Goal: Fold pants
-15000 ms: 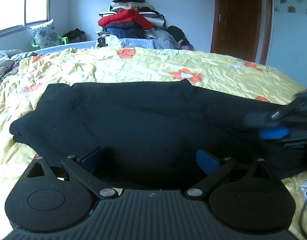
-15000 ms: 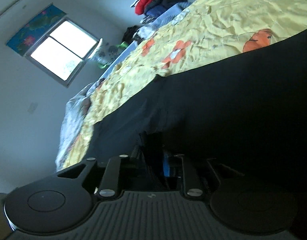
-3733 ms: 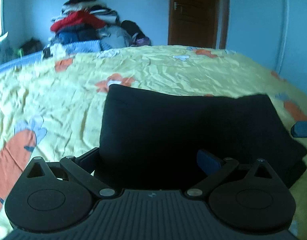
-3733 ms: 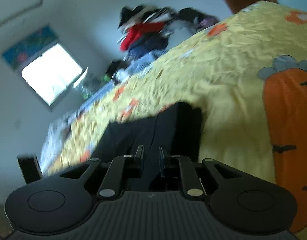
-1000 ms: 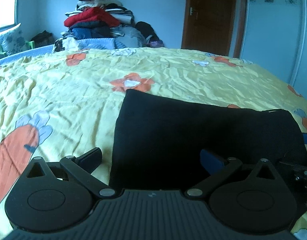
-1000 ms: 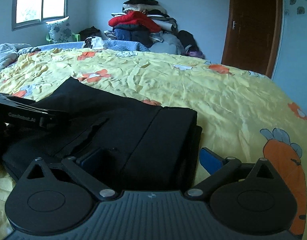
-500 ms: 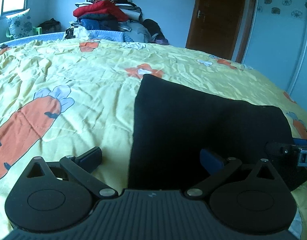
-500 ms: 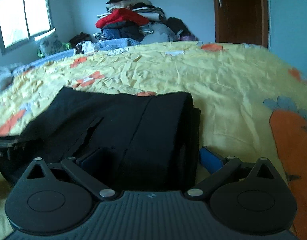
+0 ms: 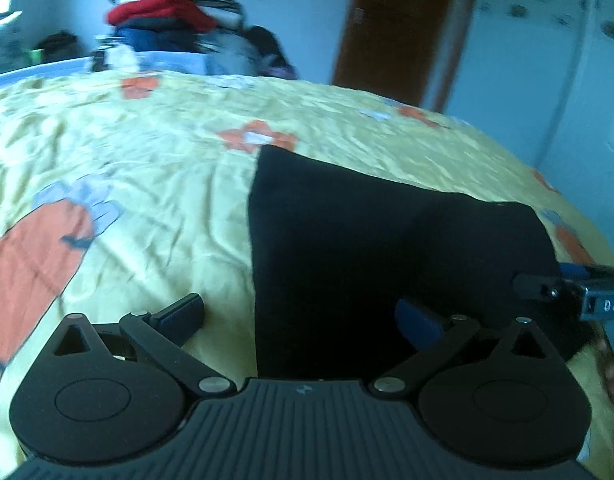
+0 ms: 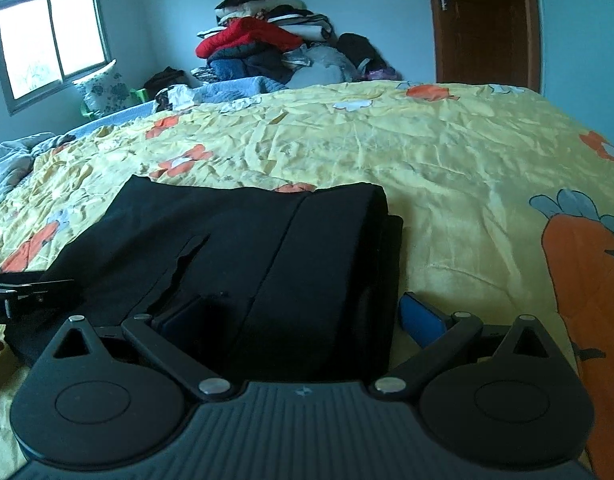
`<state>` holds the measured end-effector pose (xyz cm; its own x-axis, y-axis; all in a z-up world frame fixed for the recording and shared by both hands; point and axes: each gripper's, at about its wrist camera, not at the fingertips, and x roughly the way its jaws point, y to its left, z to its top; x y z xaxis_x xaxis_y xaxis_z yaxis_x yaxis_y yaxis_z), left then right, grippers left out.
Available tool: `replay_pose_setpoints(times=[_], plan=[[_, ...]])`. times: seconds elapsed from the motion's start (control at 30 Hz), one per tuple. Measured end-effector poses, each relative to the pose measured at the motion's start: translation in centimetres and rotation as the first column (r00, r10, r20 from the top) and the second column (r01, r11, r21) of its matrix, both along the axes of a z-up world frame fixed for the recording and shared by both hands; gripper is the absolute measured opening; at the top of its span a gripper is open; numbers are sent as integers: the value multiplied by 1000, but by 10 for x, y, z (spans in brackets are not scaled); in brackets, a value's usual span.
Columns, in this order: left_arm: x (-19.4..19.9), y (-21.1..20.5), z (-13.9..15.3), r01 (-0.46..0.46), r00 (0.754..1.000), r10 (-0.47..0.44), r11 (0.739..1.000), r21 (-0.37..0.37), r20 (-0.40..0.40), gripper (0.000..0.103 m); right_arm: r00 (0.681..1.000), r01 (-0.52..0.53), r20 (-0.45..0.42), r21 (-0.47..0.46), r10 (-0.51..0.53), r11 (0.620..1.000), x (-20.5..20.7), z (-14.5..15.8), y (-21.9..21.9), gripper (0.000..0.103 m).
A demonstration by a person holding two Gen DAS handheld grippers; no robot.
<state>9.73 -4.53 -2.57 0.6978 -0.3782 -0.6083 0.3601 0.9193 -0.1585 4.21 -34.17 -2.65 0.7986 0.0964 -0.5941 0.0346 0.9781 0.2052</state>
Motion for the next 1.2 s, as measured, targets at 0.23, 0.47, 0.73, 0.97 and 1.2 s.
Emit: replay_pose_setpoints(times=[0.23, 0.47, 0.73, 0.97, 1.2], plan=[[25, 4, -4, 102, 995, -102, 990, -102, -4, 100, 998, -66, 12, 40, 65, 997, 8, 1, -8, 103], [22, -5, -2, 104, 994, -102, 993, -55, 39, 46, 992, -124, 56, 140, 117, 982, 8, 3, -19, 44], [11, -3, 5, -10, 995, 9, 1000, 5, 102, 54, 995, -90, 47, 136, 84, 987, 9, 4, -19, 59], [-35, -8, 36, -33, 962, 3, 994, 105, 273, 69, 980, 41, 196, -131, -15, 991, -32, 37, 14, 81], [-44, -41, 9, 159, 968, -188, 972, 173, 165, 87, 982, -168, 59, -167, 180, 972, -24, 14, 49, 81]])
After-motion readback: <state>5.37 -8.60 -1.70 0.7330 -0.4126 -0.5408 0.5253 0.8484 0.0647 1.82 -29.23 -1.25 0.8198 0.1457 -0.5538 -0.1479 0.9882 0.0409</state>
